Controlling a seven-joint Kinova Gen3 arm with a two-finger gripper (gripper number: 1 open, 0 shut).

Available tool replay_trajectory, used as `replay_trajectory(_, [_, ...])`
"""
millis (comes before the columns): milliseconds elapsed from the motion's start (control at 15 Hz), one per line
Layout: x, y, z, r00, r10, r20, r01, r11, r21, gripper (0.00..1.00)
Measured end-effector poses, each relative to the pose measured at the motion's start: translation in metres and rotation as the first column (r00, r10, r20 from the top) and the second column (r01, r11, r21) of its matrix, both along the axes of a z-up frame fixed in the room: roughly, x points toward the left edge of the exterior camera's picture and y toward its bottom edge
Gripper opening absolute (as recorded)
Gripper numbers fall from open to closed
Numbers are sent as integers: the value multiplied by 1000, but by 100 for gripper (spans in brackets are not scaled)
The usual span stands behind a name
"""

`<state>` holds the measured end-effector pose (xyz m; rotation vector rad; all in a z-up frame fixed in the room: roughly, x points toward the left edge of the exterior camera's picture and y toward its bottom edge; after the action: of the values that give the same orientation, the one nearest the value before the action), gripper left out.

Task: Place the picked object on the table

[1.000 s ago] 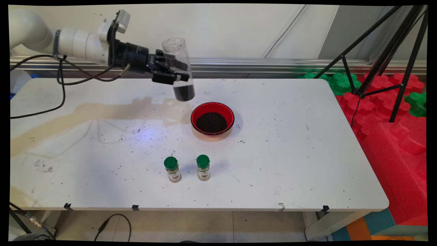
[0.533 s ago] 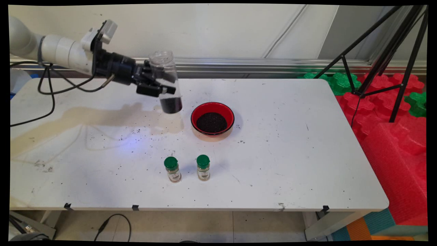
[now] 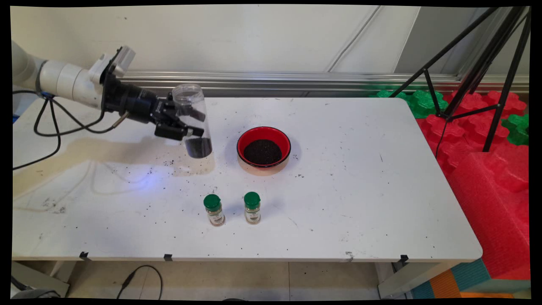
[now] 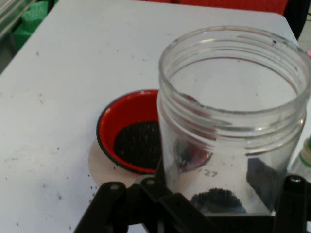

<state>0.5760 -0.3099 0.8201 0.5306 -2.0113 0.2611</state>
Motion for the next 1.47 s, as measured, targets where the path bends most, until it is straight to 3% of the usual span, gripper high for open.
replay_trajectory(667, [-5,13,-40,998,-40,45,41,999,-26,0])
replay_trajectory(1467, [-24,9,-73,997,-32,75,34,999,-34,0])
